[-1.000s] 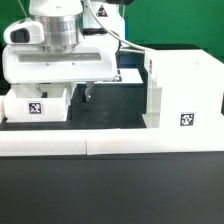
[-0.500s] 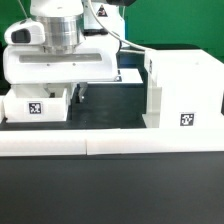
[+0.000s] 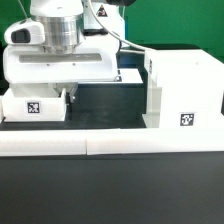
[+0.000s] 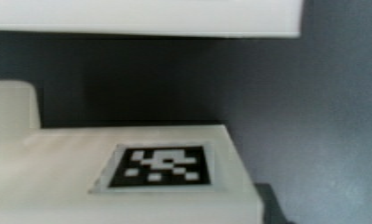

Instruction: Assemble drawer

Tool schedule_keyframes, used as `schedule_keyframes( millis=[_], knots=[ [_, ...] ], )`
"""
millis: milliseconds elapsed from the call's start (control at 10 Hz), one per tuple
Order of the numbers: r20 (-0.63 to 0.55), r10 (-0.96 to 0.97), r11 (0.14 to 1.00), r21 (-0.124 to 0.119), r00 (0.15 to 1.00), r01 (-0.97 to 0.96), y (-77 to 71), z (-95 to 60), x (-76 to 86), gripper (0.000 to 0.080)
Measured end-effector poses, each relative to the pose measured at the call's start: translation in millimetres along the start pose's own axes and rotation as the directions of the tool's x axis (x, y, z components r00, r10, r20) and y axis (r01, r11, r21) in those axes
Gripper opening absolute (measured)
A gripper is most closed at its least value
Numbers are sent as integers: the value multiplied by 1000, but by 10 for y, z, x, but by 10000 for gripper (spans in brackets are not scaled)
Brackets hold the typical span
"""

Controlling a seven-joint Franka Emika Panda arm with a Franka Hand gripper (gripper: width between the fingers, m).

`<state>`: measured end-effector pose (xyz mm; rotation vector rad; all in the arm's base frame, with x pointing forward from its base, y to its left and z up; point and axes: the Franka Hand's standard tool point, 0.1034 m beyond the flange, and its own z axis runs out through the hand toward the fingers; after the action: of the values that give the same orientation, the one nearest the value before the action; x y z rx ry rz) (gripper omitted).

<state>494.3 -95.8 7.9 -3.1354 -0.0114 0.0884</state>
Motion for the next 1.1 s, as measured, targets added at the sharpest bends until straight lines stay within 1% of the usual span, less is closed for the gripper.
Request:
schedule_keyframes(
  millis=[400,500,700,800,900,1100],
  knots=[
    [0,0,1000,0,1000,0,0,0,0,41],
    [5,-14,1000,-1,1000,14,-37,-21,11,41],
    [3,-67,998,2,998,67,-257,-147,81,42],
    [4,-89,996,6,996,89,-361,-181,98,42],
    [0,-115,993,5,993,115,-425,-197,124,42],
    [-3,-146,989,6,989,146,-435,-199,137,42]
  ],
)
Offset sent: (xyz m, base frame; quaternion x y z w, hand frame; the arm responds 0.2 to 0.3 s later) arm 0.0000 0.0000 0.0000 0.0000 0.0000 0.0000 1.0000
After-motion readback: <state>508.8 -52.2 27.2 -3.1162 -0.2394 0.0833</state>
